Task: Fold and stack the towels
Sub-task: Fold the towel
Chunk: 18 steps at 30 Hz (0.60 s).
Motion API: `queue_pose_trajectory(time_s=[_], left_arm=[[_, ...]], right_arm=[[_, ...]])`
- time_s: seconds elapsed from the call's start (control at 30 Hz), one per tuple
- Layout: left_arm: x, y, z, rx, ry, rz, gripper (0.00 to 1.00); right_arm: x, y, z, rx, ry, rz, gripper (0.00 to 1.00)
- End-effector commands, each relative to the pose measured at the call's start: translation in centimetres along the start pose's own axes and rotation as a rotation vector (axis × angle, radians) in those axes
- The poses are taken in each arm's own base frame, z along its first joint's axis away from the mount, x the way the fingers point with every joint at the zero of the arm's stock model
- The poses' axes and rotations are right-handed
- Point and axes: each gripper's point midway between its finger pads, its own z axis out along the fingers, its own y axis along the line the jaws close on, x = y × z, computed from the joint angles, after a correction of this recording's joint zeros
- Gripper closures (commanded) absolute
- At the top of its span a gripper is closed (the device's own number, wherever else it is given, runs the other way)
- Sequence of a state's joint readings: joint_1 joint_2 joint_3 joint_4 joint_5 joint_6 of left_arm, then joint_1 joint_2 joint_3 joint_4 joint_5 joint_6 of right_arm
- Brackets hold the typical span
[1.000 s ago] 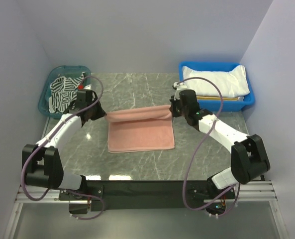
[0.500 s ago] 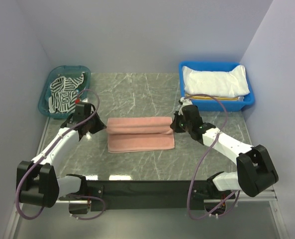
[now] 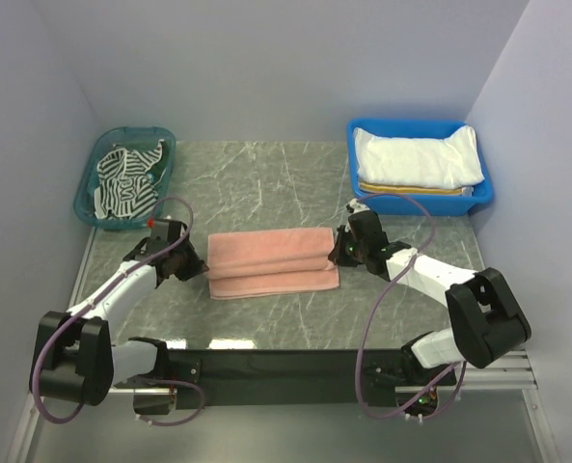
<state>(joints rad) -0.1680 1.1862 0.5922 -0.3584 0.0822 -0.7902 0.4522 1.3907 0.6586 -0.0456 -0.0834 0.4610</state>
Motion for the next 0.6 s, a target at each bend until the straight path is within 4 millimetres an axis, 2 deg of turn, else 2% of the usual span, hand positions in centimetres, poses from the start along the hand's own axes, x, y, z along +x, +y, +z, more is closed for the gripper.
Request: queue_pose_trajectory(time_s=[0.0, 0.07, 0.13, 0.17, 0.3, 0.43, 0.57], left_arm=[[-1.3, 1.6, 0.2, -0.079, -0.071, 0.001, 0.99], [-2.4, 0.9, -0.3, -0.079, -0.093, 0.011, 0.99], [-3.0, 0.5, -1.0, -0.082, -0.102, 0.015, 0.99], [-4.0, -0.4, -1.8, -0.062, -0.133, 0.021, 0.99], [-5.3, -1.2, -3.8, -0.058, -0.171, 0.034, 0.99], [-5.1, -1.4, -4.9, -0.046, -0.174, 0.034, 0.99], [-3.4, -0.4, -4.6, -0.038, -0.145, 0.026, 0.99]], right_arm=[[-0.5, -2.8, 0.3, 0.126, -0.030, 0.019, 1.00], [-0.8, -2.7, 0.1, 0.130, -0.032, 0.011, 1.00], [-2.3, -2.4, -0.4, 0.134, -0.067, 0.000, 1.00], [-2.7, -2.2, -0.9, 0.133, -0.077, -0.007, 1.00], [-4.6, -1.6, -2.4, 0.133, -0.133, -0.017, 1.00], [-4.6, -1.3, -3.4, 0.112, -0.146, -0.007, 1.00], [-4.1, -1.3, -4.0, 0.102, -0.151, 0.013, 1.00]])
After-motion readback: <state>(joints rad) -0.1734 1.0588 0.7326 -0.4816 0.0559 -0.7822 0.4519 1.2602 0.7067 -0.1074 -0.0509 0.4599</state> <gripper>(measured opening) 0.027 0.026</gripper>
